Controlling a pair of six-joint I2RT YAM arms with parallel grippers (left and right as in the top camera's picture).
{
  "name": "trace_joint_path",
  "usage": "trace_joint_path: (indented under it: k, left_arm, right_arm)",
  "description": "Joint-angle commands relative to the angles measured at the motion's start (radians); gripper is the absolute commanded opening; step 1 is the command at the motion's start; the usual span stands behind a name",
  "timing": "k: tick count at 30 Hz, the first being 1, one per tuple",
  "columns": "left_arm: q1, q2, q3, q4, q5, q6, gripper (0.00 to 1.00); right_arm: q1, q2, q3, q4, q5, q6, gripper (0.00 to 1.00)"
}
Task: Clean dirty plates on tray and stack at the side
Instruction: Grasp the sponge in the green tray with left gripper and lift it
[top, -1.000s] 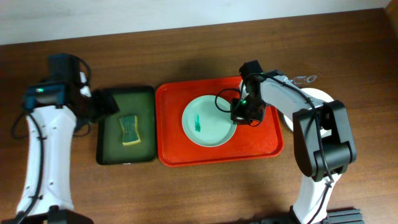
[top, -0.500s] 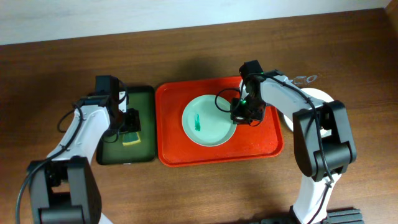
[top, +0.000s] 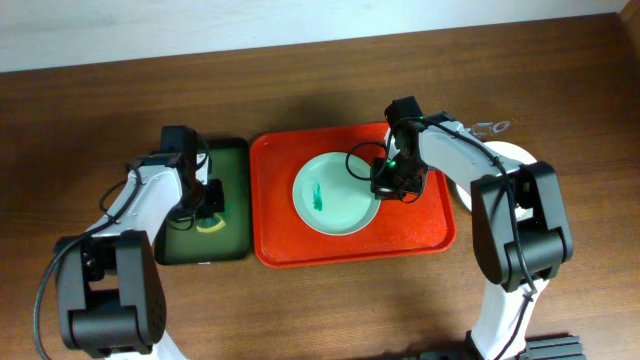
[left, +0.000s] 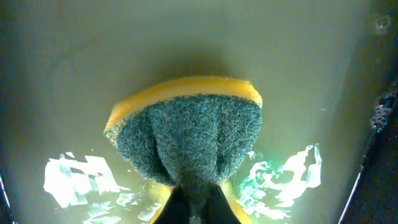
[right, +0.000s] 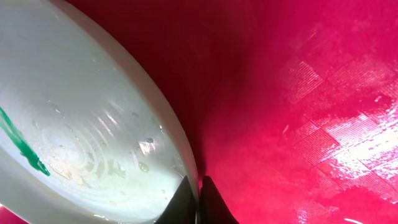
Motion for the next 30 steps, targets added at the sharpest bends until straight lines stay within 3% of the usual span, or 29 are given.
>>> trace_joint_path:
  k: [1, 2, 4, 7, 10, 12, 13, 20, 23, 26, 28, 29, 30]
  left_arm:
    - [-0.001, 0.0, 0.042, -0.041, -0.012, 0.016, 0.0]
    - [-0.001, -0.016, 0.059, -0.055, -0.012, 0.016, 0.0]
    - [-0.001, -0.104, 0.079, -0.065, -0.011, 0.016, 0.0]
    - [-0.002, -0.229, 0.08, -0.075, -0.01, 0.015, 0.0]
    - [-0.002, -0.303, 0.08, -0.103, -0.007, 0.011, 0.0]
    - [-0.003, -0.311, 0.08, -0.108, -0.007, 0.011, 0.0]
    - [-0.003, -0.311, 0.08, -0.112, -0.007, 0.011, 0.0]
    - [-0.003, -0.305, 0.071, -0.13, -0.007, 0.011, 0.0]
    - [-0.003, -0.296, 0.069, -0.131, -0.007, 0.0, 0.0]
    - [-0.003, -0.296, 0.069, -0.131, -0.007, -0.004, 0.0]
    - [-0.003, -0.293, 0.069, -0.132, -0.007, -0.008, 0.0]
    - [-0.003, -0.292, 0.069, -0.132, -0.007, -0.008, 0.0]
    - [-0.003, -0.291, 0.069, -0.132, -0.007, -0.008, 0.0]
  right_arm:
    - [0.005, -0.011, 0.055, -0.021, 0.023, 0.005, 0.04]
    - [0.005, -0.011, 0.062, -0.024, 0.024, 0.005, 0.05]
    - [0.006, -0.011, 0.063, -0.028, 0.023, 0.005, 0.2]
    - [0.006, -0.011, 0.063, -0.032, 0.023, 0.005, 0.23]
    - [0.006, -0.01, 0.063, -0.047, 0.024, 0.005, 0.23]
    - [0.006, -0.01, 0.063, -0.048, 0.024, 0.005, 0.06]
    - [0.006, -0.01, 0.063, -0.047, 0.024, 0.005, 0.04]
    - [0.044, -0.009, 0.046, -0.002, 0.061, 0.005, 0.08]
    - [0.065, -0.009, 0.046, -0.01, 0.066, 0.01, 0.04]
    - [0.069, -0.009, 0.046, -0.016, 0.063, 0.153, 0.04]
    - [0.069, -0.009, 0.046, -0.013, 0.018, 0.17, 0.04]
    - [0.069, -0.009, 0.046, -0.013, 0.017, 0.167, 0.1]
    - [0.069, -0.009, 0.046, -0.011, 0.025, 0.156, 0.26]
